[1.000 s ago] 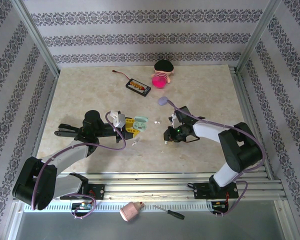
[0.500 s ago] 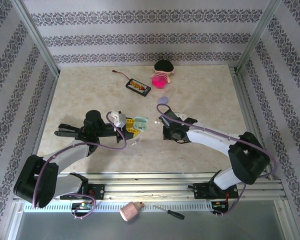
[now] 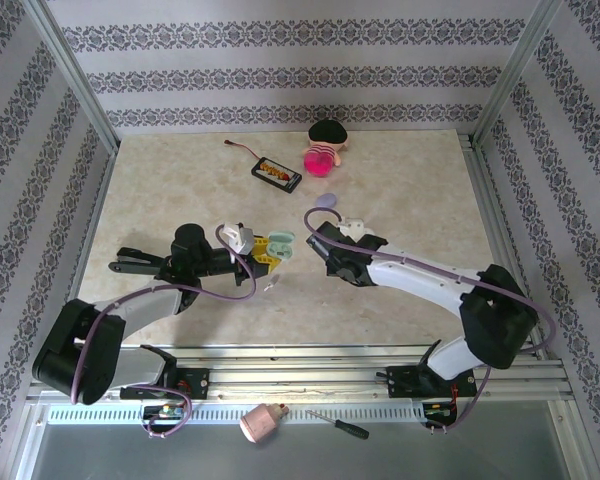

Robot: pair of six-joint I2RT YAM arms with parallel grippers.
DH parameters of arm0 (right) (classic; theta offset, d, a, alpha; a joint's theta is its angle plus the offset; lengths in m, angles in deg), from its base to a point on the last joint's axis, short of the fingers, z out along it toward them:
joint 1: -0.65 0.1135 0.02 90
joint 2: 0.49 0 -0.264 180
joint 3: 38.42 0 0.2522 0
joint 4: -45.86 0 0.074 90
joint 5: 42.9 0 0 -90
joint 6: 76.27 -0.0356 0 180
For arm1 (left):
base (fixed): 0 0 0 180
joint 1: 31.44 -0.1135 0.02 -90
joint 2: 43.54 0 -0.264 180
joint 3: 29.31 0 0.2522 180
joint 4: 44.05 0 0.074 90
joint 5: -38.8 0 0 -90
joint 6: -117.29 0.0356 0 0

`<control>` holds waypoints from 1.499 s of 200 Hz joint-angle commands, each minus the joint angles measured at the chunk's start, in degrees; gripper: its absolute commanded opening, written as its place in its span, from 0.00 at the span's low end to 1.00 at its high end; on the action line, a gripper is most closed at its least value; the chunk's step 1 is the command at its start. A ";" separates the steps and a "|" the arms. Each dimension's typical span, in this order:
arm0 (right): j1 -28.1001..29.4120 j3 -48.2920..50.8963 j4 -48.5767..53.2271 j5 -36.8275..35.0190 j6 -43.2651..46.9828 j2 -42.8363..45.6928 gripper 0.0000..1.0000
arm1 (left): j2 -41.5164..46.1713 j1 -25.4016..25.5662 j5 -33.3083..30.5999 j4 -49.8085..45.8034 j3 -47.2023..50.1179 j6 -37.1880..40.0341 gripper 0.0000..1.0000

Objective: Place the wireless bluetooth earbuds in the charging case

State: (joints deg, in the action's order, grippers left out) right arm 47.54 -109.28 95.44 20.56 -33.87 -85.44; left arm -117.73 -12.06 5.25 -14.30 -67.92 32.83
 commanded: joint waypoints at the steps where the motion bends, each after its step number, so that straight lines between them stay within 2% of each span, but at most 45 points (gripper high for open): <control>1: 1.73 -3.47 -0.13 -3.97 1.96 3.98 0.09 | -1.11 -0.67 -2.12 6.92 0.47 -0.61 0.28; 32: 3.85 -4.66 -6.07 -2.06 7.67 6.90 0.08 | -2.32 -0.70 -1.83 9.01 0.23 -1.47 0.28; 49: 4.85 -1.25 -16.18 3.24 13.64 10.28 0.08 | -2.49 -0.67 -1.10 9.01 -0.18 -1.76 0.28; 73: 5.14 3.91 -28.89 14.28 21.28 14.60 0.08 | -2.18 -0.74 -0.29 8.67 -0.19 -1.67 0.28; 117: 5.22 7.51 -39.72 24.97 27.46 16.39 0.06 | -1.95 -0.67 2.32 8.70 -0.50 -2.63 0.28; 160: 5.10 7.34 -40.08 26.17 28.96 14.23 0.06 | -0.85 -0.72 3.71 8.60 -0.71 -3.45 0.28; 252: 4.93 10.46 -38.73 26.17 29.31 14.16 0.06 | 0.21 -0.66 2.59 7.38 -0.97 -3.86 0.28; 275: 4.96 10.47 -39.32 27.57 29.61 14.11 0.12 | 0.15 -0.72 2.36 7.78 -0.90 -4.11 0.28; 300: 4.96 10.10 -40.28 29.28 29.42 14.57 0.31 | 0.15 -0.74 1.90 7.85 -0.71 -3.84 0.28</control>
State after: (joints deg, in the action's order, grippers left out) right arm 52.28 -99.91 56.29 47.68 -5.15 -71.56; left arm -118.47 -12.06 6.87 -9.08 -67.94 29.77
